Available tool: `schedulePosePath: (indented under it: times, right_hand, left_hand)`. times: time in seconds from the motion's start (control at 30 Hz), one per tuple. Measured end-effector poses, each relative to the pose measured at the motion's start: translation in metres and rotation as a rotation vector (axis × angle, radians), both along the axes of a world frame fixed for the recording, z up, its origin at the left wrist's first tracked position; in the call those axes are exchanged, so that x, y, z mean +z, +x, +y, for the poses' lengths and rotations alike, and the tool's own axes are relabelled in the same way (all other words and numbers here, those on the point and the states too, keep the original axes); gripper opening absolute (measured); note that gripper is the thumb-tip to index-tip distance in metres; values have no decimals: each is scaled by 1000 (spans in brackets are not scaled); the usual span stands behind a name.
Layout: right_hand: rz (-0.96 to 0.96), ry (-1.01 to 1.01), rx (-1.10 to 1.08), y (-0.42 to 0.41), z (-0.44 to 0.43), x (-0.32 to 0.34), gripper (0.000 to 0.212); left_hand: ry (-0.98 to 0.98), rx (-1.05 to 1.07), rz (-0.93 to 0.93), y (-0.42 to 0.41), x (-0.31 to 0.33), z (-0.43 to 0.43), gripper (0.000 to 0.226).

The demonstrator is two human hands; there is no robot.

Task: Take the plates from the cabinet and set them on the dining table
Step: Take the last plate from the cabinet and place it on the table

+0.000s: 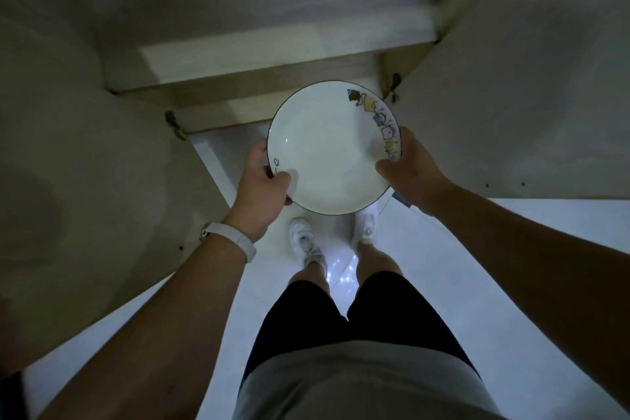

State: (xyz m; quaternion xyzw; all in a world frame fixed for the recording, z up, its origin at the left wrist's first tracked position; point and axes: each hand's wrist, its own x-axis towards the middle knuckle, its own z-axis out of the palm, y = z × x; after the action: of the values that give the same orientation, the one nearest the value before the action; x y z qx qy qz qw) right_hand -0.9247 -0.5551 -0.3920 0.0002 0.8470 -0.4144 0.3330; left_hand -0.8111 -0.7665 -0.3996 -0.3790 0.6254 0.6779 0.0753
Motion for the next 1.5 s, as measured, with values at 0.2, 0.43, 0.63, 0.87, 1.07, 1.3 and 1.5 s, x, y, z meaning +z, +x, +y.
schedulePosePath:
  times: [0.2,0.43,0.63,0.87,1.07,1.3,1.5]
  right_hand:
    - [32,-54,-130,27,21,52,51]
    - [96,-142,-286,64,61,91,57]
    - [190,-184,-443,115,125,116,58]
    - [286,-166,-654,223,204,152,57]
    - [335,-136,-924,349,275,183,49]
    - [389,-57,-1241,476,354,217,45]
    - [418,-46,-1457,544,400,235,54]
  left_hand:
    - [41,-60,58,10,54,13,51]
    - [-5,-167,139,13,93,43,53]
    - [-20,-351,233,23,126,98,53]
    - [-3,-564,306,74,165,178,49]
    - [55,-810,306,135,185,266,50]
    - [110,-1108,326,202,215,392,48]
    - [125,-1323,349,237,238,478,49]
